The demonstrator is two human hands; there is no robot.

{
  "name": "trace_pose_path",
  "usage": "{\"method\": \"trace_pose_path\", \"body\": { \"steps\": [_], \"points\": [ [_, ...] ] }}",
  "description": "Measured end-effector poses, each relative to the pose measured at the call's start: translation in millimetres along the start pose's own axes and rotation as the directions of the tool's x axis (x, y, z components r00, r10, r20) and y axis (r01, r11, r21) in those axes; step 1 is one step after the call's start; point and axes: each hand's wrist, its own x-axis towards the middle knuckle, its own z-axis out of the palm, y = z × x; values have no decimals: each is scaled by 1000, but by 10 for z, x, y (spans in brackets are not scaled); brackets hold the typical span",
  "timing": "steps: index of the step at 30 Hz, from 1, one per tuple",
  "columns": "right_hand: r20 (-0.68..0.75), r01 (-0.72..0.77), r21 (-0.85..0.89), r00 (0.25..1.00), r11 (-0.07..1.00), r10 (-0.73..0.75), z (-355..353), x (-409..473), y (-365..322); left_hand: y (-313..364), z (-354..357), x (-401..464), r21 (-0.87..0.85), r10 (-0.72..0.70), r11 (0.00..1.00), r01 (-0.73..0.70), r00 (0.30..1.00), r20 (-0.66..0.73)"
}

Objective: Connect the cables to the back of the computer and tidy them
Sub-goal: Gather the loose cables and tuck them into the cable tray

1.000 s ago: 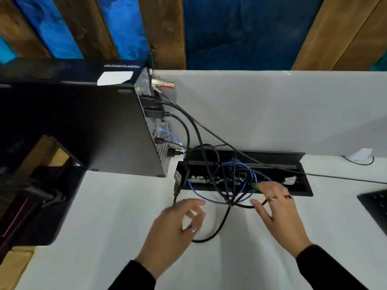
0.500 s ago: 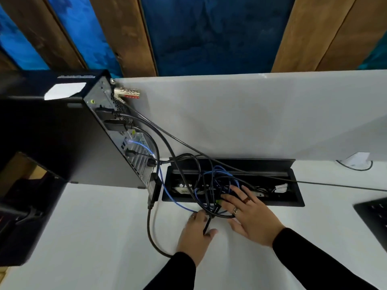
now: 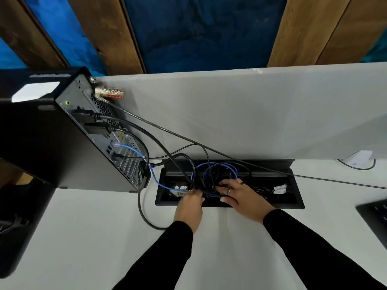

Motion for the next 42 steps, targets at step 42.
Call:
{"method": "trace_pose_path", "body": {
  "steps": [42],
  "points": [
    [-483, -114, -411, 868, 905, -110, 227, 22, -94, -375, -160, 441, 104, -127, 990, 95, 919, 373]
  ]
}}
